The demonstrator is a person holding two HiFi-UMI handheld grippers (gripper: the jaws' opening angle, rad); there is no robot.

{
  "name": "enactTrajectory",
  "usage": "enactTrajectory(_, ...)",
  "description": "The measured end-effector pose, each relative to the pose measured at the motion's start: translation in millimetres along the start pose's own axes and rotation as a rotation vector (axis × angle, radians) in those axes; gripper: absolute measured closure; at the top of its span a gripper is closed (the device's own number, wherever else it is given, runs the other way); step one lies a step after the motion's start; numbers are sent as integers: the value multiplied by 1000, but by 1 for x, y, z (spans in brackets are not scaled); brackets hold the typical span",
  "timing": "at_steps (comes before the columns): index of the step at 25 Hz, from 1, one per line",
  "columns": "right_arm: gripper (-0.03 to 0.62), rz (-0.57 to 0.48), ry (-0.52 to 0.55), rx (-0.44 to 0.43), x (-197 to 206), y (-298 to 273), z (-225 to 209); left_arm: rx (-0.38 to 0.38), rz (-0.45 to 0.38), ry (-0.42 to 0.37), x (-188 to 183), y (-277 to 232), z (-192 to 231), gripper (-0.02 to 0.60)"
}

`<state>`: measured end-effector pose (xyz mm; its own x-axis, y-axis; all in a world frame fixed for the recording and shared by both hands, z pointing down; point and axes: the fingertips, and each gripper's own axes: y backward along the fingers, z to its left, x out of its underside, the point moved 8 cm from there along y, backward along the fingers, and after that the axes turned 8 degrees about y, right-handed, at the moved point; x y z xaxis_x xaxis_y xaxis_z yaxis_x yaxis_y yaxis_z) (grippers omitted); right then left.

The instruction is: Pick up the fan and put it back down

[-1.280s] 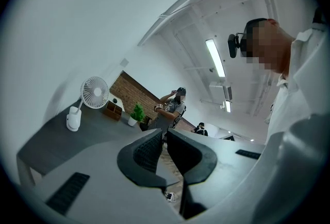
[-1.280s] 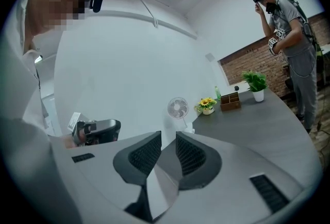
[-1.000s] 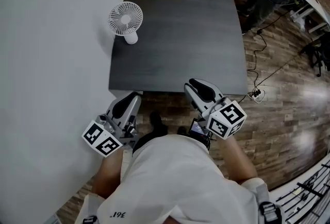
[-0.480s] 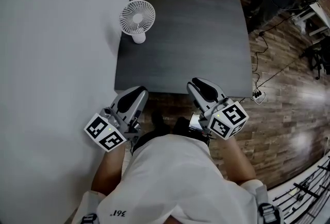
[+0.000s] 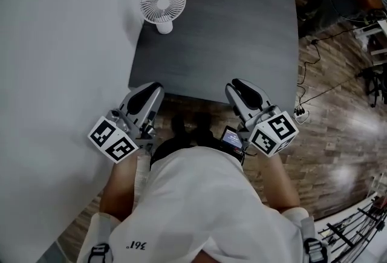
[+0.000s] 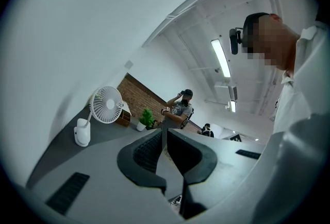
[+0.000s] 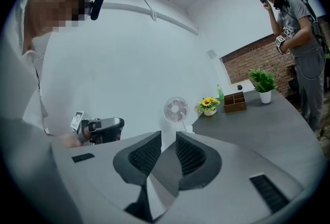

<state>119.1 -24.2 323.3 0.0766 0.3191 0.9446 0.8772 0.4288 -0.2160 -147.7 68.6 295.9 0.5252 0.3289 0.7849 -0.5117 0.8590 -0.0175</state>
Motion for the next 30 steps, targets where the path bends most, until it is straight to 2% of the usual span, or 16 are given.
enactTrajectory(15, 522, 18, 19, -27, -6, -9, -21, -38, -20, 4, -1, -17, 11, 547)
enactTrajectory(30, 522, 41, 144, -69, -33, -53, -22, -79, -34, -20, -29, -14, 45, 497)
